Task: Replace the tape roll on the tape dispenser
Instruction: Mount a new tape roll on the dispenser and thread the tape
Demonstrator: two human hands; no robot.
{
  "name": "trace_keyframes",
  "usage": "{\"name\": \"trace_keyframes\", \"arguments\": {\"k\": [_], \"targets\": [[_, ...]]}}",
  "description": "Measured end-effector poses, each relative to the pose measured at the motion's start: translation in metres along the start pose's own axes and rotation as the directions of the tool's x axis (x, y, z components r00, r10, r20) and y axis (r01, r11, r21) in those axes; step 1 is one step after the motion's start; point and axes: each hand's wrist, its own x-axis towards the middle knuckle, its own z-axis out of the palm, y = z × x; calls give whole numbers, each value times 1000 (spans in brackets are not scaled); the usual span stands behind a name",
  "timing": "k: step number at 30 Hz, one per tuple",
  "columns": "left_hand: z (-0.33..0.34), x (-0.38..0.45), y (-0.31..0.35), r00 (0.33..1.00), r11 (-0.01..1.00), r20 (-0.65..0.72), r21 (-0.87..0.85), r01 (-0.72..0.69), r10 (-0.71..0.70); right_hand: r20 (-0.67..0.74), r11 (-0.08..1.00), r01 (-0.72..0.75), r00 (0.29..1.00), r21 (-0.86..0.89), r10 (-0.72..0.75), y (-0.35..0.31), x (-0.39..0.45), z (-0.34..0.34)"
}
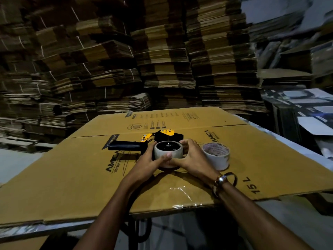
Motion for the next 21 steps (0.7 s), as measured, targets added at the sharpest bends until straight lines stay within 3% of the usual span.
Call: {"name": "trace_keyframes", "arguments": {"k": [8,16,21], "targets": [[-2,6,-4,1000,1000,-8,-22,20,-21,-49,988,-81,995,130,89,-1,-6,-1],[-3,7,-3,999,999,-4,-5,41,-41,-10,964,-105,994,243,111,-6,-8,-4],[-5,6,-8,995,998,-92,51,30,-26,-33,970,-94,994,223,104,-4,-10,-5]]}}
